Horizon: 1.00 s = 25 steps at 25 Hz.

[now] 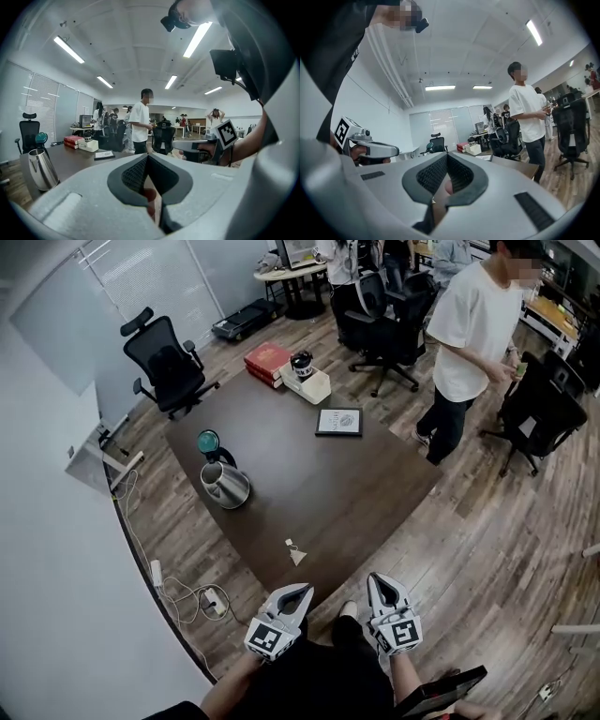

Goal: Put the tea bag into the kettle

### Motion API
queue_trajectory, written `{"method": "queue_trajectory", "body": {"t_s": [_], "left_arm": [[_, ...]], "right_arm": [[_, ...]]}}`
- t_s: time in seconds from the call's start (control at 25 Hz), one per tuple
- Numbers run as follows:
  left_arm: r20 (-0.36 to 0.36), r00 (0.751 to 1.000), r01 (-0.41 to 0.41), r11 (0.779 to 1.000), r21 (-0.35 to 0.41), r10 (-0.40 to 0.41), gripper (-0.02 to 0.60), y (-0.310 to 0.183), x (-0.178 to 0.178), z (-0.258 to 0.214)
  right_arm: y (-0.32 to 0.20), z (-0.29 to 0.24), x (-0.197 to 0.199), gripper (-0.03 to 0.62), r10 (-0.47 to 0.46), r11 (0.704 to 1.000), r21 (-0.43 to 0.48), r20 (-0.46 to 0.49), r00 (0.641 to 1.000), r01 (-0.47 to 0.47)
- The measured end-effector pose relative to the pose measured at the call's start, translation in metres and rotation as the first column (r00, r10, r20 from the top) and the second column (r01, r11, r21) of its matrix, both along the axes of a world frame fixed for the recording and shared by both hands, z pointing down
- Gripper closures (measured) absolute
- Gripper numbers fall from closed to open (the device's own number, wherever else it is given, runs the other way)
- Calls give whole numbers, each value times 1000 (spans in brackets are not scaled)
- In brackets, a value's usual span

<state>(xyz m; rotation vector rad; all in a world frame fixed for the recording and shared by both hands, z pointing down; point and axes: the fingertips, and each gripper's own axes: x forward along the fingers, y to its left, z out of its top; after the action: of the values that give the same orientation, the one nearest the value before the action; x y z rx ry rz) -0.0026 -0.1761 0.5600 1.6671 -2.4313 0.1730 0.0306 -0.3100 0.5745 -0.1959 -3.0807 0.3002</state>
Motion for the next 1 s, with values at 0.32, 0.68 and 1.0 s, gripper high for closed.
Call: {"method": "queue_trajectory", "body": {"t_s": [0.32, 0.68, 1.0], "left_arm": [[-76, 996, 35, 998, -57, -39, 584, -15, -43, 55], [-108, 970, 194, 962, -191, -217, 584, 10, -105, 124], [-190, 952, 145, 899, -413, -241, 551, 36, -133, 221]], "right_arm": [[-43, 11, -1, 588, 81, 997, 19, -12, 997, -81], [-37, 19, 0, 588, 83, 995, 56, -47, 995, -81], [-47, 22, 2, 588, 156, 987, 56, -58, 986, -153]]}}
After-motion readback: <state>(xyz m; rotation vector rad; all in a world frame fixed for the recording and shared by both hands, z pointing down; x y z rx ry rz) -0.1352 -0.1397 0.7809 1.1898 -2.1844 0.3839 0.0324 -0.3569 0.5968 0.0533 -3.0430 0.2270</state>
